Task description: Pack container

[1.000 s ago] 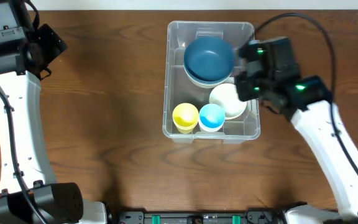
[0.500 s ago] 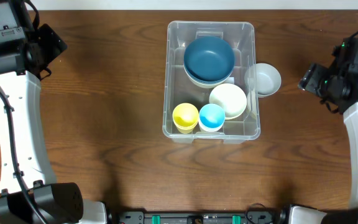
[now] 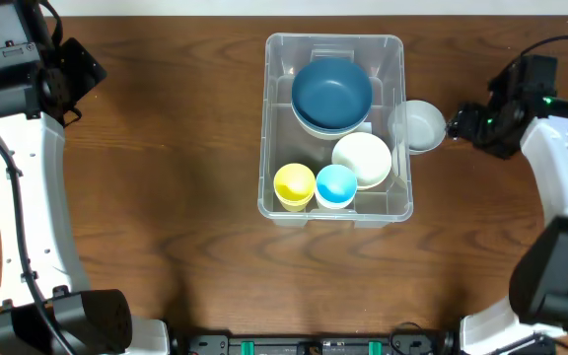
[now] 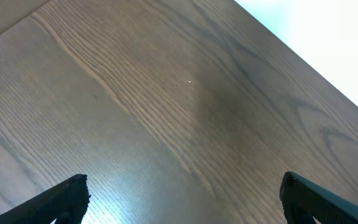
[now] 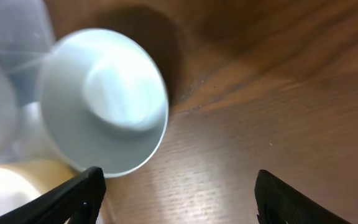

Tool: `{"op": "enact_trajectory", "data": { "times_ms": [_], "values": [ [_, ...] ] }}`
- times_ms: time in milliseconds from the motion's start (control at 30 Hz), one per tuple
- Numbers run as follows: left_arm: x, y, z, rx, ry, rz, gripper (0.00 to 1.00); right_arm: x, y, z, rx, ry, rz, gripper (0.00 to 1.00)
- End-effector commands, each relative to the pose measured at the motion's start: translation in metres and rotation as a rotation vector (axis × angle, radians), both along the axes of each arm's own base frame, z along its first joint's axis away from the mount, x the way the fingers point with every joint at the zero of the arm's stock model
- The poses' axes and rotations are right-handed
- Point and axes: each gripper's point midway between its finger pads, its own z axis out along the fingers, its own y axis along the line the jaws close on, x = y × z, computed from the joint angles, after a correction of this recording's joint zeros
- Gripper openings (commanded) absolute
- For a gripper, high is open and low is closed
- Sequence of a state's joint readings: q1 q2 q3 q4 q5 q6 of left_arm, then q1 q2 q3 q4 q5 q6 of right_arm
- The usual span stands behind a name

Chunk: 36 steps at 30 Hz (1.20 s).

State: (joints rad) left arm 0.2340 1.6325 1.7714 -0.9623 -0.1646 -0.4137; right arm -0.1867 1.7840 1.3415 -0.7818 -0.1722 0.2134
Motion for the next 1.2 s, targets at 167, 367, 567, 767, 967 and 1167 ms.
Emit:
{"op": "enact_trajectory", "data": {
  "times_ms": [167, 367, 567, 767, 967, 1167],
  "values": [
    [-0.002, 0.003, 0.004, 0.018, -0.001, 0.0, 0.98, 0.015, 0.016, -0.055, 0.07, 0.041, 0.145, 0.75],
    [-0.002, 0.003, 0.004, 0.018, 0.0, 0.0, 0.98, 0.025, 0.032, -0.075, 0.157, 0.014, 0.22, 0.71],
    [-0.002, 0.003, 0.004, 0.018, -0.001, 0.0, 0.98, 0.026, 0.034, -0.08, 0.167, 0.014, 0.222, 0.3],
    [-0.002, 0.003, 0.004, 0.018, 0.0, 0.0, 0.98, 0.024, 0.025, -0.083, 0.13, 0.039, 0.177, 0.06],
    [-0.002, 0.003, 0.004, 0.018, 0.0, 0.0, 0.98, 0.015, 0.007, -0.081, 0.064, 0.082, 0.118, 0.01],
    [-0.002, 0.003, 0.004, 0.018, 0.0, 0.0, 0.98, 0.009, -0.001, -0.036, 0.025, 0.028, 0.094, 0.01]
  ]
}}
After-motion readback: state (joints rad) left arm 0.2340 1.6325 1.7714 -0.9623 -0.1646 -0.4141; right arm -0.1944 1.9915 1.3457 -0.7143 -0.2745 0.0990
